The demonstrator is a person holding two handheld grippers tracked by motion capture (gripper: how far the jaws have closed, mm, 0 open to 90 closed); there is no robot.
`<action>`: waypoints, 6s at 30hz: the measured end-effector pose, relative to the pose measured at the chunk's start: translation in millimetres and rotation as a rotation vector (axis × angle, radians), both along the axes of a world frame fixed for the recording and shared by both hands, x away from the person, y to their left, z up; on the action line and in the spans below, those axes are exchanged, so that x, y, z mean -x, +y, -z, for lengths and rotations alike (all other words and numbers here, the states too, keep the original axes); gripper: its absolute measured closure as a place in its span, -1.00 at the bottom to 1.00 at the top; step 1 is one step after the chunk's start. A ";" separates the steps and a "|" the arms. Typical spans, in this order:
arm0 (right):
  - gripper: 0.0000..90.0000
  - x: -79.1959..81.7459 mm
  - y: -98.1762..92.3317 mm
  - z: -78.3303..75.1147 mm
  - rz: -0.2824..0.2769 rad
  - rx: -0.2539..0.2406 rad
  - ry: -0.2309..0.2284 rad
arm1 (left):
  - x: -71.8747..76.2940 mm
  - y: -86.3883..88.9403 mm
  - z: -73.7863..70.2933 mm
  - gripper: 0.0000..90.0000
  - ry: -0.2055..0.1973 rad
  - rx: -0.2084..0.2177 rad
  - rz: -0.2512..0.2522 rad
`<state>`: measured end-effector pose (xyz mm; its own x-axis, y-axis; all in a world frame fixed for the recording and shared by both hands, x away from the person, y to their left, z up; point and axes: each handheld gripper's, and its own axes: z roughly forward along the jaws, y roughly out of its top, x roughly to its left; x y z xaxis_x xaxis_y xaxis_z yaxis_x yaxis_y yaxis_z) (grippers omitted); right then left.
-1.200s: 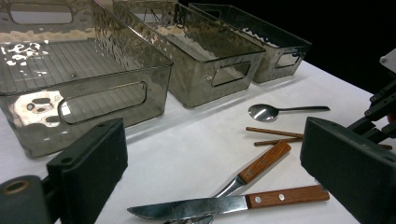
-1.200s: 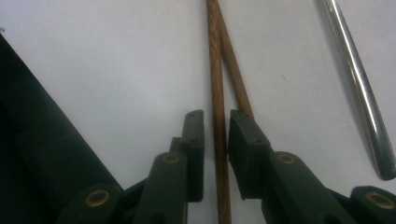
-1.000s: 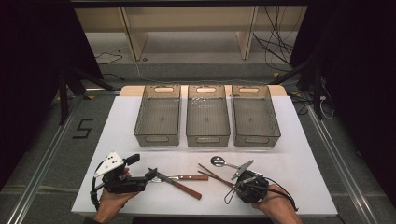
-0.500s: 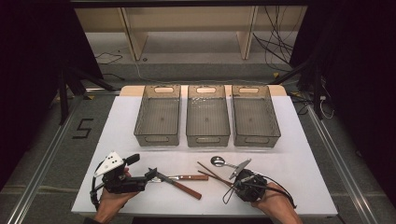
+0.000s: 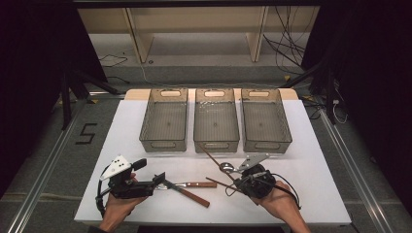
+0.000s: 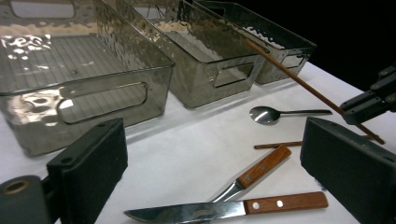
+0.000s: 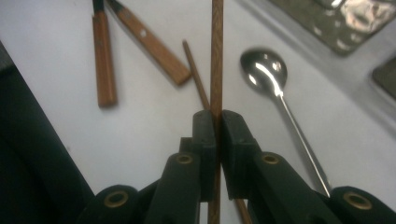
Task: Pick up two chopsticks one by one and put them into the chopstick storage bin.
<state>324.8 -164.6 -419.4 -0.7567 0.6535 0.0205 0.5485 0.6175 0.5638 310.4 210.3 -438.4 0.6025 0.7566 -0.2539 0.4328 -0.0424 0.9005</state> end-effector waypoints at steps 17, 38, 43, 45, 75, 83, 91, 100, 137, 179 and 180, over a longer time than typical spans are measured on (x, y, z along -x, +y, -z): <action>0.89 -9.6 25.7 -12.9 0.023 -0.181 -0.112 | -22.9 -60.5 -16.4 -0.75 0.153 0.050 0.113; 0.89 -6.5 49.0 -3.3 -0.004 -0.228 -0.143 | -49.9 -88.8 -14.3 -0.12 0.327 0.231 0.156; 0.89 -5.5 51.2 -3.1 -0.009 -0.237 -0.147 | -53.5 -90.3 -11.7 0.16 0.340 0.282 0.179; 0.89 -5.5 51.2 -3.0 -0.010 -0.240 -0.147 | -53.8 -90.9 -11.6 0.26 0.340 0.287 0.181; 0.22 0.3 24.7 -10.1 -0.020 -0.286 -0.147 | -66.2 -70.2 -22.9 0.87 0.327 0.290 0.194; -0.21 2.7 -1.0 -0.7 -0.002 -0.248 -0.120 | -79.7 -42.9 -45.3 0.87 0.299 0.223 0.162; -0.35 5.0 -12.4 4.0 0.018 -0.233 -0.086 | -99.1 -23.4 -71.1 0.87 0.289 0.163 0.141; -0.41 7.7 -18.3 5.4 0.032 -0.247 -0.087 | -119.0 -4.9 -99.3 0.87 0.253 0.124 0.092; -0.49 15.4 -26.5 8.4 0.045 -0.273 -0.102 | -203.7 -15.8 -85.9 0.86 0.360 -0.011 -0.066; -0.49 11.6 -31.9 10.2 0.054 -0.266 -0.090 | -194.9 -28.1 -64.4 -0.48 0.391 -0.052 -0.102; -0.49 11.3 -33.2 9.8 0.056 -0.262 -0.090 | -190.8 -27.7 -65.5 -0.50 0.381 -0.041 -0.086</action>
